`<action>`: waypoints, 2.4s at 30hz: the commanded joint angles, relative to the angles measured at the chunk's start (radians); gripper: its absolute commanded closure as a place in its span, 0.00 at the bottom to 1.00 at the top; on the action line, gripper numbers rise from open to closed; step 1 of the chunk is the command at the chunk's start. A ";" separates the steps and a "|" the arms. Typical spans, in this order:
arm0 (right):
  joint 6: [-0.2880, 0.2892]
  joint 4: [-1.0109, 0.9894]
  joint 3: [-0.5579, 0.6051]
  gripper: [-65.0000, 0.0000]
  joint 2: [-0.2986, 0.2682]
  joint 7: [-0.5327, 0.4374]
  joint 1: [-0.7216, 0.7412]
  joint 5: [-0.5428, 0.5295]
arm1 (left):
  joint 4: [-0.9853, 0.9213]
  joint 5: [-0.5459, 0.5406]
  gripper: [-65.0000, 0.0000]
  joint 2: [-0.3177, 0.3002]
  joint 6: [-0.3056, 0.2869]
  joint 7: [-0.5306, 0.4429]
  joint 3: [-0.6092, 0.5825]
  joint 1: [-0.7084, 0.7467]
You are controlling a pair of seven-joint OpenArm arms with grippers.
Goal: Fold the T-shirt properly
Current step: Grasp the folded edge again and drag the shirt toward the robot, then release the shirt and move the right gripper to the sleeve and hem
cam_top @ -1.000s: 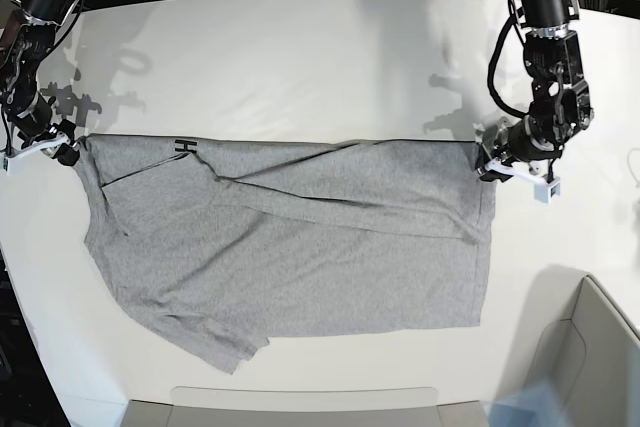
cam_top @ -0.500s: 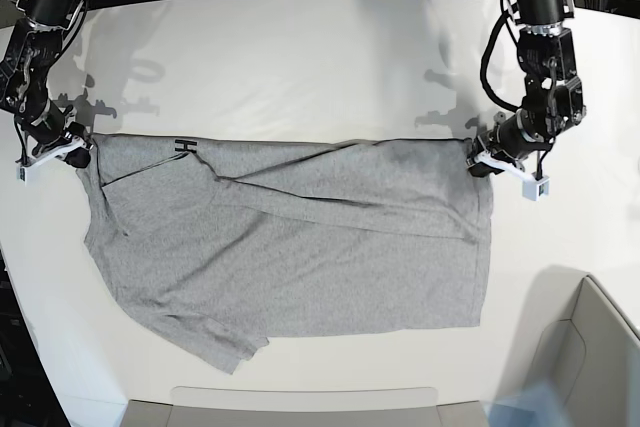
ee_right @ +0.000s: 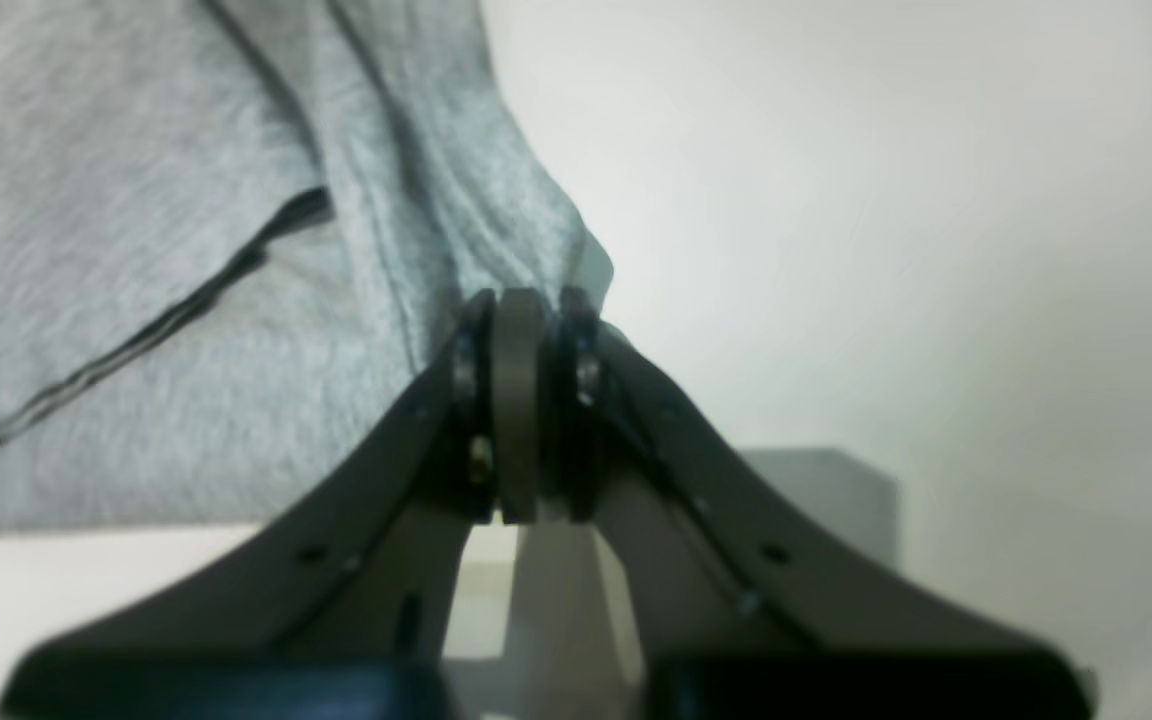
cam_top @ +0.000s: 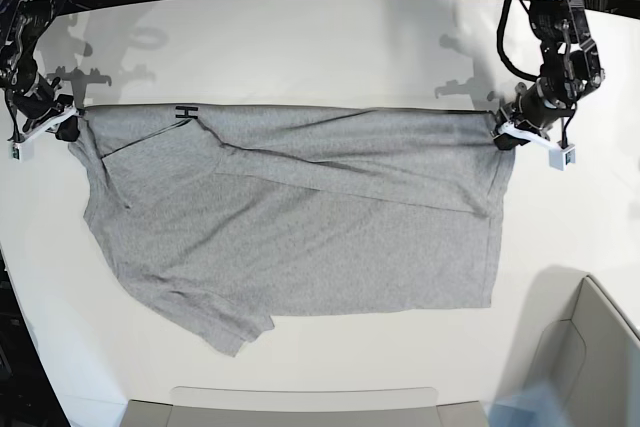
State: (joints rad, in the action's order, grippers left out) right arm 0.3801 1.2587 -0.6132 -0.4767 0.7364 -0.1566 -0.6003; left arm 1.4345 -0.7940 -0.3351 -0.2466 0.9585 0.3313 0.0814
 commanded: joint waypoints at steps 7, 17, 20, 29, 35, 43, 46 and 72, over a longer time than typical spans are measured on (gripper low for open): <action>0.001 0.209 -0.010 1.00 0.014 -0.015 -0.159 -0.008 | 0.139 -0.008 1.00 -0.012 0.000 0.043 0.099 0.134; 0.001 0.384 -0.001 1.00 0.131 -0.013 -0.317 -0.008 | 0.171 -0.003 1.00 -0.017 -0.001 0.044 0.236 0.320; 0.001 0.393 0.006 1.00 0.132 -0.013 -0.352 -0.008 | 0.171 -0.003 1.00 -0.031 -0.001 0.044 0.262 0.343; 0.001 0.393 0.005 1.00 0.129 -0.021 -0.443 -0.016 | 0.171 -0.003 1.00 -0.077 -0.001 0.044 0.268 0.400; 0.001 0.393 0.008 1.00 0.125 -0.016 -0.440 -0.065 | 0.222 -0.003 0.94 -0.075 0.000 0.044 0.268 0.404; 0.003 0.456 0.003 0.64 0.129 -0.015 -0.444 -0.066 | 0.328 -0.002 0.77 -0.080 0.002 0.081 0.269 0.400; 0.003 0.490 -0.021 0.64 0.131 -0.016 -0.470 -0.066 | 0.328 -0.002 0.77 -0.080 0.002 0.127 0.292 0.397; 0.003 0.301 0.276 0.64 0.108 0.113 0.306 0.319 | 0.440 -0.008 0.86 -0.054 0.000 0.284 0.466 0.145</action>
State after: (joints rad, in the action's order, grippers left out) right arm 0.3897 1.5356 -0.3244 -0.3470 0.8604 0.1322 -0.2810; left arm 1.8610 -0.7872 -0.3775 -0.2481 1.2549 0.7906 0.2291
